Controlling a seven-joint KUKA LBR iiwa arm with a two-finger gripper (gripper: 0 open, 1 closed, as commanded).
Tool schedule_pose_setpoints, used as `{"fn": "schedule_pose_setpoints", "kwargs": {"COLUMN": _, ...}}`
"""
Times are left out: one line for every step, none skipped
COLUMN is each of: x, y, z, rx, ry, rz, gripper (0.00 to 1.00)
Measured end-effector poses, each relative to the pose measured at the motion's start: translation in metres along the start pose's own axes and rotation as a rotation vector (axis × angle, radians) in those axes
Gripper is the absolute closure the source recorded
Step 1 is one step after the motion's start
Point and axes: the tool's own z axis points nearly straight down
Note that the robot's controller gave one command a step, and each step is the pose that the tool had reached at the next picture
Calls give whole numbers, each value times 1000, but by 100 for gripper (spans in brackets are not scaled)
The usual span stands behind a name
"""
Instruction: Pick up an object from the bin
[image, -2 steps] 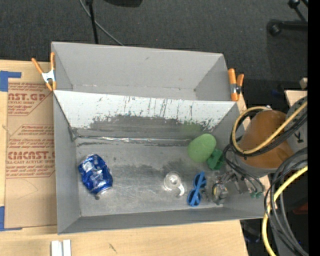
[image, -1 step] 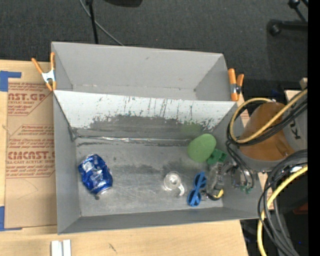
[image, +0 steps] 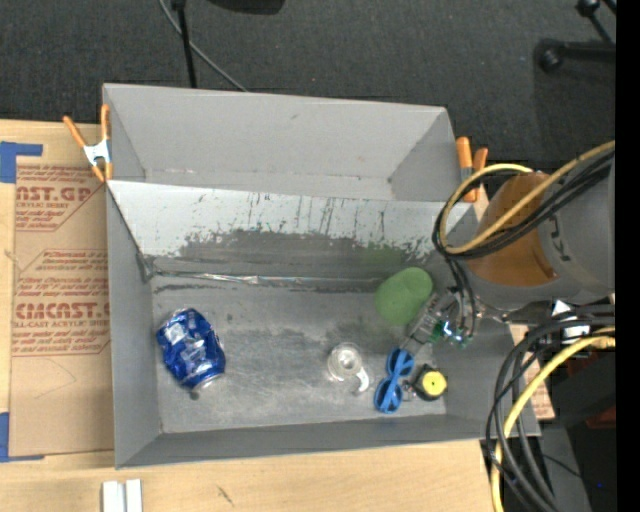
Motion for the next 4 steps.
{"fn": "schedule_pose_setpoints", "kwargs": {"x": -40, "y": 35, "z": 24, "rx": 1, "ry": 2, "rz": -7, "gripper": 100}}
{"fn": "schedule_pose_setpoints", "kwargs": {"x": -5, "y": 67, "z": 27, "rx": 1, "ry": 3, "rz": -48, "gripper": 100}}
{"fn": "schedule_pose_setpoints", "kwargs": {"x": -6, "y": 66, "z": 27, "rx": 1, "ry": 1, "rz": -46, "gripper": 0}}
{"fn": "schedule_pose_setpoints", "kwargs": {"x": 31, "y": -36, "z": 26, "rx": 4, "ry": 5, "rz": -127, "gripper": 0}}
